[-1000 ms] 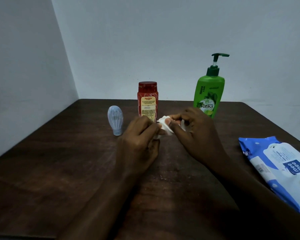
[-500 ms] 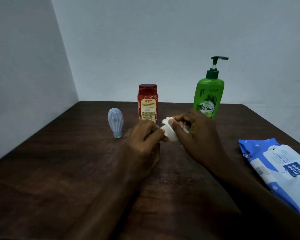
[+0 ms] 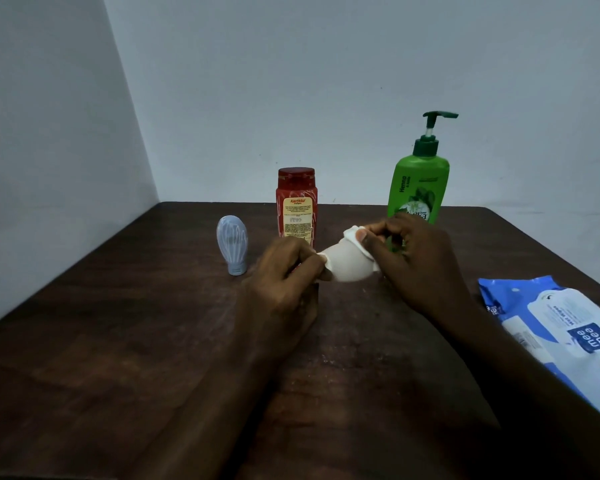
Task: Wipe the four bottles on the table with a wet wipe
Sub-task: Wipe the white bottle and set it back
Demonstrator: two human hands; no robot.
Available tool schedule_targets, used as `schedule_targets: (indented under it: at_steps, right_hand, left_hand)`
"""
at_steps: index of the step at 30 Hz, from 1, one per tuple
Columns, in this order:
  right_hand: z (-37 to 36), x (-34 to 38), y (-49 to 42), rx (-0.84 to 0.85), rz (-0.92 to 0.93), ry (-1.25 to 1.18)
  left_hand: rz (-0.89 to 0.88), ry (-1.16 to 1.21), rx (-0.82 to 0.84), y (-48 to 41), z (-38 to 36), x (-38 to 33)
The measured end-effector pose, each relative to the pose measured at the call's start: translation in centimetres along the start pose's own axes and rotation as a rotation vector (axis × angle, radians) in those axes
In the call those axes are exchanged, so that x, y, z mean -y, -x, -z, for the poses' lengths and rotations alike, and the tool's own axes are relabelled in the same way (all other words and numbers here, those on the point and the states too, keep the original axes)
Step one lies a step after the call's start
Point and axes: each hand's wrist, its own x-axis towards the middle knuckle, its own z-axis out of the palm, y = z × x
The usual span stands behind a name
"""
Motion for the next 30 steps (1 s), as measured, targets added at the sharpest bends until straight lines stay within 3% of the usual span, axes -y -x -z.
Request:
schedule_targets:
  at_steps: [8, 18, 23, 30]
  right_hand:
    - [0.6, -1.1, -0.5, 0.176, -0.498, -0.642]
    - [-0.2, -1.0, -1.1, 0.119, -0.504, -1.222]
    - [-0.9, 0.6, -0.5, 0.078, -0.503, -1.292]
    - [-1.8, 1.9, 0.9, 0.029, -0.414, -0.991]
  left_hand:
    - [0.389, 0.322, -0.120, 0.0, 0.2, 1.0]
    - [0.860, 0.811, -0.044, -0.7, -0.3, -0.2]
    - [1.072, 1.049, -0.027, -0.9, -0.6, -0.9]
    - [1.179, 1.281, -0.064, -0.9, -1.1, -0.8]
